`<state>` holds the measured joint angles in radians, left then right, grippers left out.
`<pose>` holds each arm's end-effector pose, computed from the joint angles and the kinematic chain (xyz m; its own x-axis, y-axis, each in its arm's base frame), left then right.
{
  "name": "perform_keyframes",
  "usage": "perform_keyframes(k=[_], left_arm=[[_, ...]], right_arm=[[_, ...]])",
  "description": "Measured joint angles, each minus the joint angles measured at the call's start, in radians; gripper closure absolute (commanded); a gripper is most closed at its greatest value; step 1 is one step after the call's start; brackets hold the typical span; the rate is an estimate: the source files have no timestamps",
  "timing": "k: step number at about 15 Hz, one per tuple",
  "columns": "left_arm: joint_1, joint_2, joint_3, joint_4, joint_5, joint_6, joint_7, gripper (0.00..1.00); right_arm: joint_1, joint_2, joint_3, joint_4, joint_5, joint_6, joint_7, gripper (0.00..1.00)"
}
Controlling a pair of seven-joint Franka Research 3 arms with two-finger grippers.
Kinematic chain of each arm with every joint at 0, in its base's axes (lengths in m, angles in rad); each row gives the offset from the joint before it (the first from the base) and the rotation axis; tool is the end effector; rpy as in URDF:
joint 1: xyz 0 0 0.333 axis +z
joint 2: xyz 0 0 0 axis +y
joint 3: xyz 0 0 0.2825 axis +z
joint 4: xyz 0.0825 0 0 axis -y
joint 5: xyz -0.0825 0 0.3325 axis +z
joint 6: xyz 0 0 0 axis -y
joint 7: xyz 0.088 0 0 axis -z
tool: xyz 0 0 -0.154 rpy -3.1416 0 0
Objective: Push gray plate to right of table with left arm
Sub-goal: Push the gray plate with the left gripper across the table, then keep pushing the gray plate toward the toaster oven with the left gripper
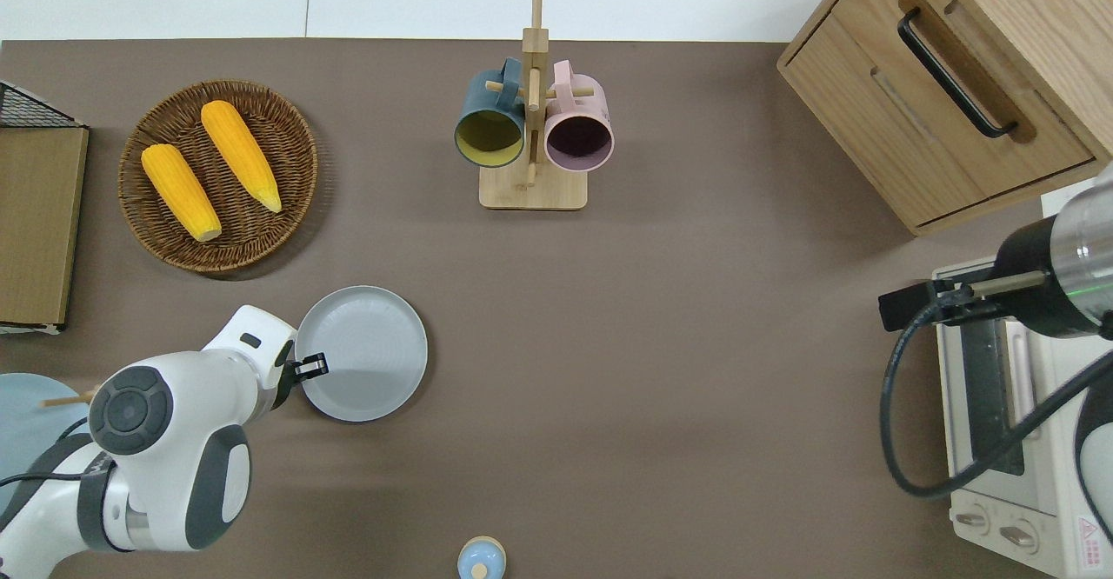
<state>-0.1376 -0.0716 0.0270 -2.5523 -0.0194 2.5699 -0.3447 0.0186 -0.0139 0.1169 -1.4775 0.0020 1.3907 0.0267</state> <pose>0.4300 -0.0481 0.2633 0.9655 0.2482 0.0790 0.2455 -0.9684 0.0431 0.4724 0.0651 0.5742 0.9914 0.1085 -0.0729 0.1089 -0.9941 0.0016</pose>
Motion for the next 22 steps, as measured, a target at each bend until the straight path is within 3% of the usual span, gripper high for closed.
perform_keyframes(k=[8,17,22], left_arm=[[-0.013,0.007,-0.137,0.015,0.0,0.0,-0.22,1.0],[-0.032,0.066,-0.378,0.098,0.0,0.0,-0.563,1.0],[-0.134,0.137,-0.407,0.188,0.001,0.0,-0.717,1.0]], right_arm=[[0.0,0.0,0.0,0.0,0.0,0.0,0.0,0.017],[0.0,0.0,0.0,0.0,0.0,0.0,0.0,0.017],[0.0,0.0,0.0,0.0,0.0,0.0,0.0,0.017]])
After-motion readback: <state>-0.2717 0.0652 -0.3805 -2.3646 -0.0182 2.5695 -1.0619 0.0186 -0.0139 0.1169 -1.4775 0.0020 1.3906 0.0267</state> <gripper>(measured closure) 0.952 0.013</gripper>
